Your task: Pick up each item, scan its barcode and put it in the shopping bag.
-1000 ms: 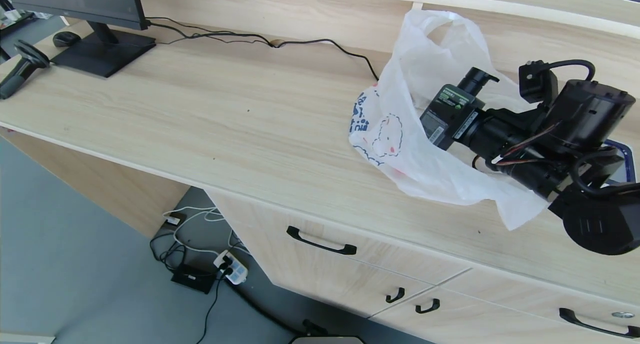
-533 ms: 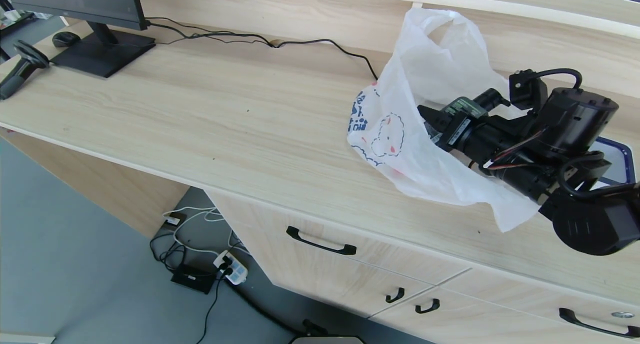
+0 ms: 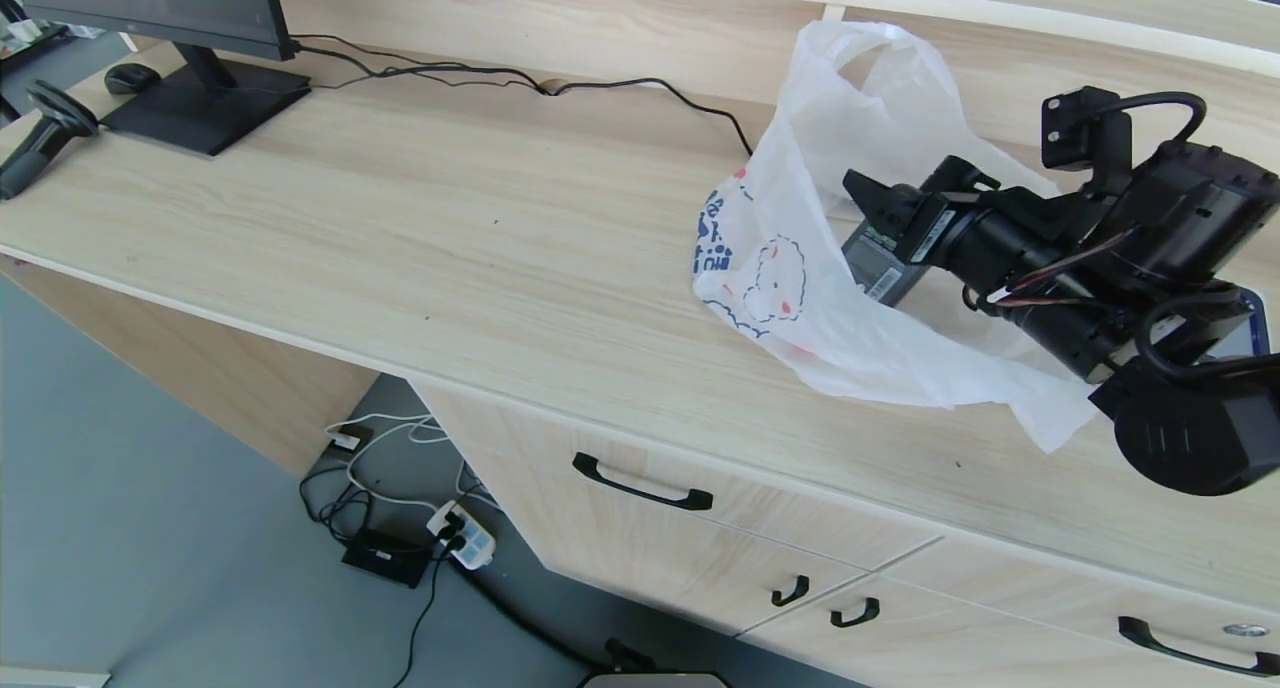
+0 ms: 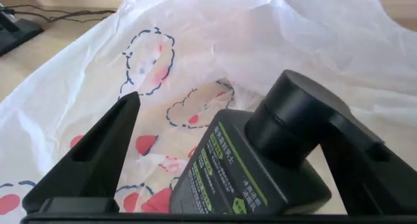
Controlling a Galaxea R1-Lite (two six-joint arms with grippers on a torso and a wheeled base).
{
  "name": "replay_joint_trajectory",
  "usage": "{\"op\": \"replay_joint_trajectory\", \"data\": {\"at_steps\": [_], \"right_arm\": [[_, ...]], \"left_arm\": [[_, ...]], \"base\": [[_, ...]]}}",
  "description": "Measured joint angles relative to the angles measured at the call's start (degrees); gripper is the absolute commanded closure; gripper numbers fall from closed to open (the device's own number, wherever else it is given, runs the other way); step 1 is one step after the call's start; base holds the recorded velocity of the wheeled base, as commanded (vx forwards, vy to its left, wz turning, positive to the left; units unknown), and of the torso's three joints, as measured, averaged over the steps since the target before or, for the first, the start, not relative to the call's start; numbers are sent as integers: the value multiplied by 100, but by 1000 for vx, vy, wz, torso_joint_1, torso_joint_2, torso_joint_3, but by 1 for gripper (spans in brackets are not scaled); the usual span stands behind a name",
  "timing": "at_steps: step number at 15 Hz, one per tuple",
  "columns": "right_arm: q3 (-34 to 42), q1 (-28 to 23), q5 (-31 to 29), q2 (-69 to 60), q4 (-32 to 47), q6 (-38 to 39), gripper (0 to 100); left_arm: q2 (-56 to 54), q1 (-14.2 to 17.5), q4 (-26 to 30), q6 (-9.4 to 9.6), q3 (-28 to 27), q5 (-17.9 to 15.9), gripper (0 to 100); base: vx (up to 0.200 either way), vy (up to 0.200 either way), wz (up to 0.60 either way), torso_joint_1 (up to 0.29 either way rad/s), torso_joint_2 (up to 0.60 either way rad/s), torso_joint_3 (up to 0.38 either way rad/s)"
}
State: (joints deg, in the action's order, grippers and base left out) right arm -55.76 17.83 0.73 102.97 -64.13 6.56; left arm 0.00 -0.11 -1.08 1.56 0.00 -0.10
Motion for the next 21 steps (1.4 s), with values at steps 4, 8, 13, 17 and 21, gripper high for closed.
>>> {"op": "replay_joint_trajectory", "data": {"at_steps": [4,8,13,17,21], "right_arm": [[-66,-1,17,-69,-174,-167,0],[-154,0,5,-122,-177,-199,0],[-50,13,74,-319,-352,-1118,0],[405,137,405,-634,-539,-1146,0],[837,68,433,-970,-558,-1107,0]], "left_arm": [[0,0,2,2,0,2,0],[0,0,2,0,0,0,0],[0,1,-2,-1,0,0,0],[0,0,-2,-6,0,0,0],[0,6,-4,-9,0,0,0]], "base": [[0,0,0,0,0,0],[0,0,0,0,0,0],[0,0,0,0,0,0],[0,0,0,0,0,0],[0,0,-450,3,2,2]]}}
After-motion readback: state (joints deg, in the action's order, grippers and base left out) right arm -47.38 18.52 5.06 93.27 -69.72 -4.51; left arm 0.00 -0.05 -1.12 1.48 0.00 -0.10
